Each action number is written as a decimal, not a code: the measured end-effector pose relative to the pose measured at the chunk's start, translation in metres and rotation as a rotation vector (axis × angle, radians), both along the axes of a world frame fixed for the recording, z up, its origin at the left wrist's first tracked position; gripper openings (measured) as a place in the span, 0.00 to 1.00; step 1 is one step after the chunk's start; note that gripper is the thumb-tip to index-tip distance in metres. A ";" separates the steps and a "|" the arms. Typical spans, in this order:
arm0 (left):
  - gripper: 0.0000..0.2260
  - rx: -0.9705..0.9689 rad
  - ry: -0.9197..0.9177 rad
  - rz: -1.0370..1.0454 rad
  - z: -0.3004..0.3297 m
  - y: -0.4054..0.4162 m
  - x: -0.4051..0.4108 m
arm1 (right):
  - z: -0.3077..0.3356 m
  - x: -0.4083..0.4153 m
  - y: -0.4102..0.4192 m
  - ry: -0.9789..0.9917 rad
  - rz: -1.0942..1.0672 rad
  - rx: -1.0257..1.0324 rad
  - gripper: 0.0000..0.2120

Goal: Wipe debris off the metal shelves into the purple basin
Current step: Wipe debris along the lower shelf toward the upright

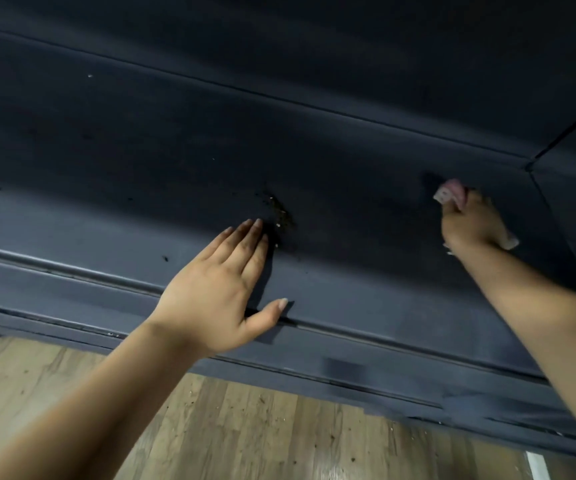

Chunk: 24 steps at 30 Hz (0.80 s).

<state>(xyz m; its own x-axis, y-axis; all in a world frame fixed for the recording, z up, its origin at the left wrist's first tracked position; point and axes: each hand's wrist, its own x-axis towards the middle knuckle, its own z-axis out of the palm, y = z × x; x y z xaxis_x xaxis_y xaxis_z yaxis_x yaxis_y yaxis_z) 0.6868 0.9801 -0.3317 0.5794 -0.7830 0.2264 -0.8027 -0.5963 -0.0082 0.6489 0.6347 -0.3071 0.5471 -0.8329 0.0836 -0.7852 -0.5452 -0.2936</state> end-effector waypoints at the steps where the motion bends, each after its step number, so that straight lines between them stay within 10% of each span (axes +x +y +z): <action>1: 0.36 -0.004 -0.003 0.000 0.000 0.000 0.000 | 0.001 0.006 -0.003 -0.001 0.020 0.010 0.21; 16: 0.37 -0.029 -0.012 0.002 -0.003 0.002 0.001 | -0.003 0.146 0.193 -0.210 0.897 0.484 0.13; 24: 0.36 -0.042 -0.002 0.005 -0.003 0.002 0.002 | 0.015 0.093 0.142 -0.402 0.691 0.447 0.10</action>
<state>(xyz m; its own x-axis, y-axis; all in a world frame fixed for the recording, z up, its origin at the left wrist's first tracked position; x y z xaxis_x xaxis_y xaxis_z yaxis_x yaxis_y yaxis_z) 0.6891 0.9818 -0.3348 0.5824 -0.7700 0.2604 -0.8000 -0.5998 0.0156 0.7416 0.7764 -0.2918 0.9351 -0.3319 0.1242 -0.1196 -0.6253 -0.7711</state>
